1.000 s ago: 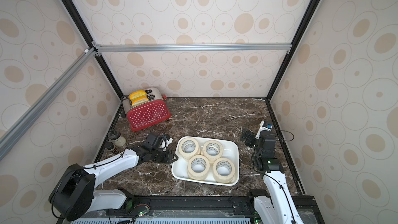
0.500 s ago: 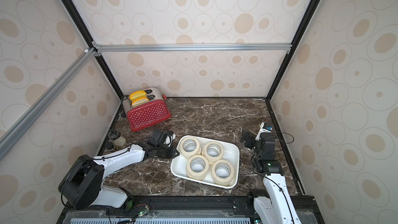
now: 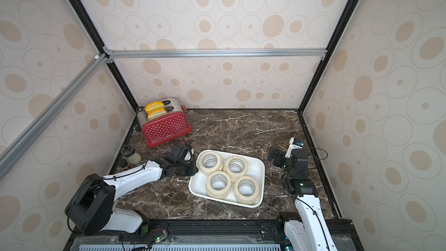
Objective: Take out the art tape in the storage box
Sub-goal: Move the storage box to the center of the board.
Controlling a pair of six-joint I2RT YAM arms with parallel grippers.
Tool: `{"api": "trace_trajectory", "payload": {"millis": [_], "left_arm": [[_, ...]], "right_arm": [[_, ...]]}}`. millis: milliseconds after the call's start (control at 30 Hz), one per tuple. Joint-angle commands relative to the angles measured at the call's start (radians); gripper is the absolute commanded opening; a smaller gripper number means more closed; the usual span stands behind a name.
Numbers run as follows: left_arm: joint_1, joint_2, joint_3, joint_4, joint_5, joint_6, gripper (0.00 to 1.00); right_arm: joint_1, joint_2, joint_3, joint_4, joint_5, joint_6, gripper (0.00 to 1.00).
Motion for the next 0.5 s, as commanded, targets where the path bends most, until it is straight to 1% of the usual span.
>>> {"api": "trace_trajectory", "payload": {"millis": [0, 100, 233, 367, 467], "left_arm": [[0.073, 0.008, 0.097, 0.082, -0.138, -0.038, 0.00], [0.096, 0.056, 0.156, 0.084, -0.144, -0.022, 0.00], [0.118, 0.157, 0.252, 0.097, -0.160, -0.013, 0.00], [0.124, 0.262, 0.353, 0.124, -0.181, -0.011, 0.00], [0.127, 0.341, 0.453, 0.106, -0.202, 0.016, 0.00]], "right_arm": [[0.002, -0.025, -0.007, -0.028, -0.016, -0.011, 1.00], [0.003, -0.038, -0.005, -0.040, -0.020, -0.015, 1.00], [0.002, -0.050, -0.007, -0.054, -0.035, -0.017, 1.00], [0.002, -0.051, -0.010, -0.068, -0.061, -0.014, 1.00], [0.002, -0.051, -0.010, -0.079, -0.073, -0.013, 1.00]]}}
